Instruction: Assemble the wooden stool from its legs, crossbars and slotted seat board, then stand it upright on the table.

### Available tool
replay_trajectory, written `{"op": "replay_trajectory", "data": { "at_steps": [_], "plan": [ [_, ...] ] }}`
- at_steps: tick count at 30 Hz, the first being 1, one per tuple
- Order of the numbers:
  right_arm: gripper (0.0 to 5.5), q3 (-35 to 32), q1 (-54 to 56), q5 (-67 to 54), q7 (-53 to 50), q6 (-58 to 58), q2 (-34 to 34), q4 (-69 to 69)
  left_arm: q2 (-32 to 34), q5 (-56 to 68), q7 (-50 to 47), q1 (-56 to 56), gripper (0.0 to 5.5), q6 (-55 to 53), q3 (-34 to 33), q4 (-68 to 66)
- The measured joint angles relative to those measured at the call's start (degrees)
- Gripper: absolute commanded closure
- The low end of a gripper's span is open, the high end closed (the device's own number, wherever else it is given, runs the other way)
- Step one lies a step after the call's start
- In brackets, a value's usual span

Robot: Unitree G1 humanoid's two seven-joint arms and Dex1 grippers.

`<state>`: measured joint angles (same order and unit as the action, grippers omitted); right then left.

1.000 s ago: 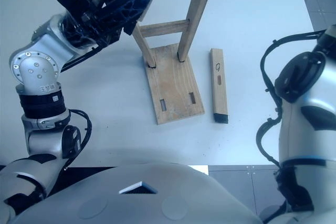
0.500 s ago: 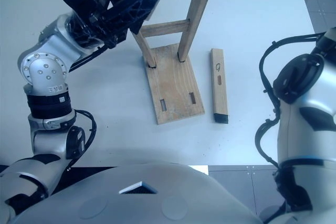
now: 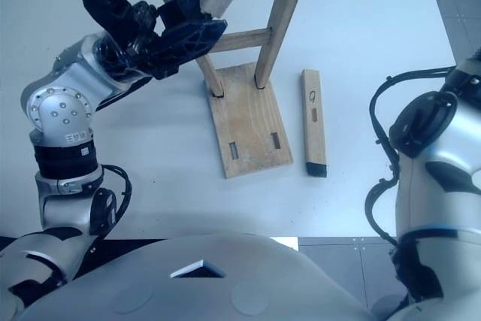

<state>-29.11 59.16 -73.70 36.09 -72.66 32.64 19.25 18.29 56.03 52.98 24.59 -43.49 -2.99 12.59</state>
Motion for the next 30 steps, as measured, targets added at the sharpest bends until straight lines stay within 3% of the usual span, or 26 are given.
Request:
{"op": "replay_trajectory", "data": {
  "at_steps": [8,17,30],
  "plan": [
    [3.34,0.2,-6.9,2.9,9.4,3.7,4.5,-5.2,2.0,0.8,0.2,-2.2,2.19,-0.5,-0.7,1.3],
    [3.34,4.8,-19.2,10.8,22.3,11.7,8.6,-14.5,4.1,0.7,-0.2,-5.1,2.19,-0.5,-1.1,2.4],
    [3.34,7.0,-31.9,16.9,29.7,18.8,11.0,-21.1,13.6,-5.2,5.3,-11.9,2.19,-1.2,4.4,5.7]
  ]
}}
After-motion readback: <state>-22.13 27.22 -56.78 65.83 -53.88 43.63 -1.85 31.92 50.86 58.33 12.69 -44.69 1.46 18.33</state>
